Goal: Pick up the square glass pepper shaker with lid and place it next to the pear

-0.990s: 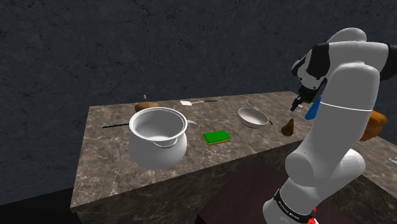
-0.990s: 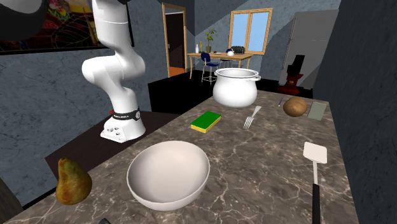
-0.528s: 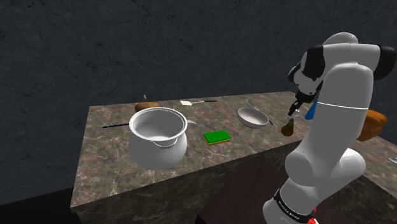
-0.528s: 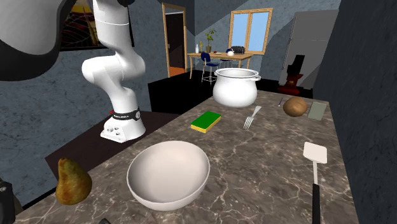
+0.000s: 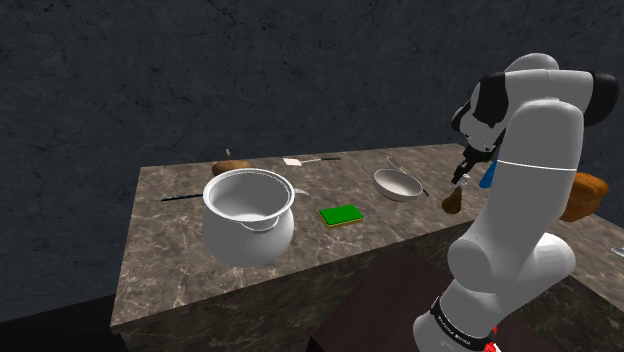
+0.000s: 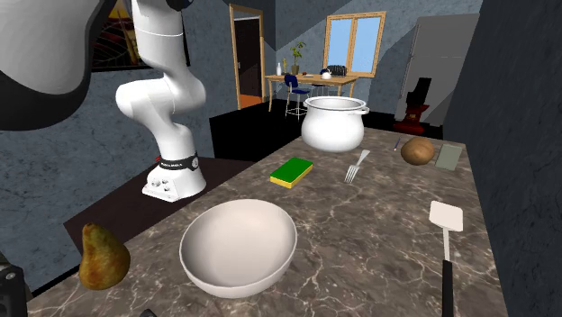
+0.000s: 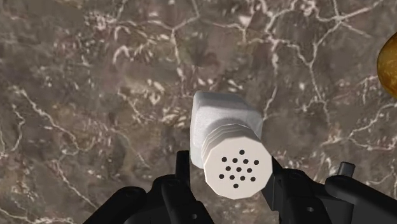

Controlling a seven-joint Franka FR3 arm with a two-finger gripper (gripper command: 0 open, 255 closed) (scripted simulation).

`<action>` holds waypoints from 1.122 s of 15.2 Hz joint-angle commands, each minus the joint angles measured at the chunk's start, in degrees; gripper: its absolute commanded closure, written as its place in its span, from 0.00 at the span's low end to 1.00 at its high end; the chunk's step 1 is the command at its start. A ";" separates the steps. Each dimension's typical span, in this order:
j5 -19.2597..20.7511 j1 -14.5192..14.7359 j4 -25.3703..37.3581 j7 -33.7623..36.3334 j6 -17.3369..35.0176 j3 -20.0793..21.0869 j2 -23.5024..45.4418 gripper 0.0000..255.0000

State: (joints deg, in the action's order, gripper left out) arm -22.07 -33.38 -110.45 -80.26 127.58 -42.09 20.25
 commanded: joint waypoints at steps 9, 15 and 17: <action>2.35 0.90 1.02 1.48 -2.76 -1.23 -2.43 0.00; 4.31 1.56 2.22 2.73 -5.35 -2.13 -4.45 0.00; 4.31 1.56 2.22 2.73 -5.35 -2.13 -4.45 0.00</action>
State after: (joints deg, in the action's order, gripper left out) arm -17.79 -31.84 -108.22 -77.55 122.25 -44.20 15.84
